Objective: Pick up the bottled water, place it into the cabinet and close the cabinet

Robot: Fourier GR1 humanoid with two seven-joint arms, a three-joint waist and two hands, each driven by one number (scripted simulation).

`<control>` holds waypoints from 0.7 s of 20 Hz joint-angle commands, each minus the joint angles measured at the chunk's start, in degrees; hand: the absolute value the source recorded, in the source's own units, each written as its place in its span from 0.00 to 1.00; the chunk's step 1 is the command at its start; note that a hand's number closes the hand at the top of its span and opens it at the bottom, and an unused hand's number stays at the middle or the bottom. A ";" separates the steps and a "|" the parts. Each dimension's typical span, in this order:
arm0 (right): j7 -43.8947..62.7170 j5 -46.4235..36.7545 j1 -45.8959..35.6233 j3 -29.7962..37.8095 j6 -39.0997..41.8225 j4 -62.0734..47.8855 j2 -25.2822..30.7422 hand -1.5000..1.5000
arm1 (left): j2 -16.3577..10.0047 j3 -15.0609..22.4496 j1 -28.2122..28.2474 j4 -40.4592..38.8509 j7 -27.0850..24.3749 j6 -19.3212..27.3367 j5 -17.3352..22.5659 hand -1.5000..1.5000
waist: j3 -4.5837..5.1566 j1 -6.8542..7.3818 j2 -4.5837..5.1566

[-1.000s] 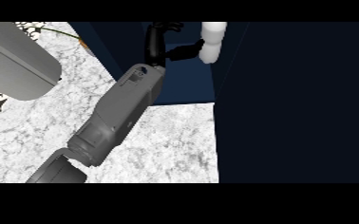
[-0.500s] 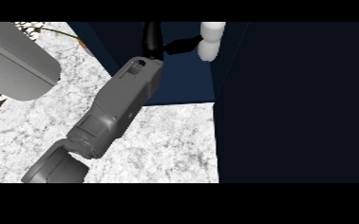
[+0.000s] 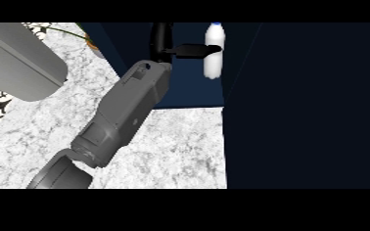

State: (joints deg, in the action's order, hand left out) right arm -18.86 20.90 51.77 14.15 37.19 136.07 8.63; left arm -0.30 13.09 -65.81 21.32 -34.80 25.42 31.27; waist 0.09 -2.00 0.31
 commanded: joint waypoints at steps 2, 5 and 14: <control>4.12 3.56 1.03 1.14 -2.20 7.19 -0.13 0.00 | 0.29 2.90 3.80 8.25 2.53 -2.45 1.90 0.00 | -0.04 1.37 -0.61; 4.10 4.02 1.12 0.52 -1.62 6.01 -0.50 0.00 | 0.29 7.90 8.26 15.01 5.23 -0.75 2.99 0.00 | -0.06 1.55 -0.81; 6.98 0.81 -0.27 -4.00 -4.12 8.35 -1.94 0.00 | -1.36 13.44 22.66 36.90 9.70 0.95 2.40 0.00 | -0.02 3.25 -0.97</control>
State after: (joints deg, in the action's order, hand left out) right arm -15.63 21.14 50.44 11.75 35.13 136.47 8.36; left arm -0.36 24.52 -49.35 49.00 -27.28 26.58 34.02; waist 0.06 0.48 -0.52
